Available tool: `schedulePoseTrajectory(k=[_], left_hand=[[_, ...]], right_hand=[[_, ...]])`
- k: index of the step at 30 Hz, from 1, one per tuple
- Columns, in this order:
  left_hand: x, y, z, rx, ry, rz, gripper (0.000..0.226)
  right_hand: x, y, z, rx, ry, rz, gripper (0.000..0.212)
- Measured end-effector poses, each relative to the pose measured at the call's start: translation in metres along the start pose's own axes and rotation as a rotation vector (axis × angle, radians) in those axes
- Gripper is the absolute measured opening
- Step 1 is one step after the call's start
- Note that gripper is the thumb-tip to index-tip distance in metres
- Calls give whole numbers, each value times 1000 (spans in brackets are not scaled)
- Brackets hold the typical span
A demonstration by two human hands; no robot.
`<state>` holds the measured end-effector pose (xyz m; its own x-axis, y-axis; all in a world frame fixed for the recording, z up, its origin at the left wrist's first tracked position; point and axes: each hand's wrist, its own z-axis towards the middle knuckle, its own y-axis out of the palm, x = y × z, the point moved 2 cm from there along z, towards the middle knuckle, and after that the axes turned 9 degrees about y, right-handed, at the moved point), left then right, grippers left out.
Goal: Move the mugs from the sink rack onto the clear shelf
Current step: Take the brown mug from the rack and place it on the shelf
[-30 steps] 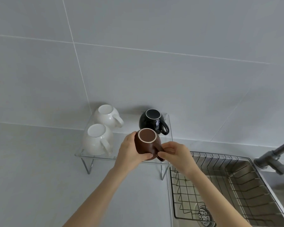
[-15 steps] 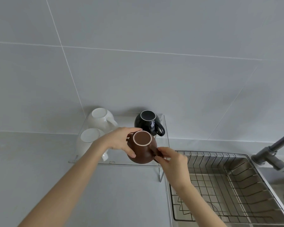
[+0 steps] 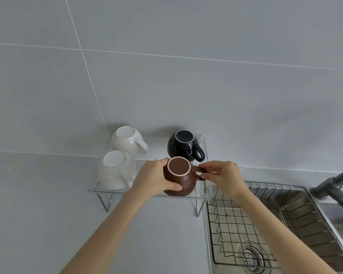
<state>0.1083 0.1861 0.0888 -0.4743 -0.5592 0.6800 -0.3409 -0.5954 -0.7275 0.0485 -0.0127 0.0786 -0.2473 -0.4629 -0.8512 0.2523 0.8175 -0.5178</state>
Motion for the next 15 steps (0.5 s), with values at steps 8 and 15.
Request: schedulePoseTrajectory(k=[8, 15], left_hand=[[3, 0, -3, 14, -31, -38, 73], [-2, -27, 28, -222, -88, -92, 62]], right_hand=[[2, 3, -2, 22, -11, -14, 27], [-9, -8, 6, 54, 46, 45, 13]])
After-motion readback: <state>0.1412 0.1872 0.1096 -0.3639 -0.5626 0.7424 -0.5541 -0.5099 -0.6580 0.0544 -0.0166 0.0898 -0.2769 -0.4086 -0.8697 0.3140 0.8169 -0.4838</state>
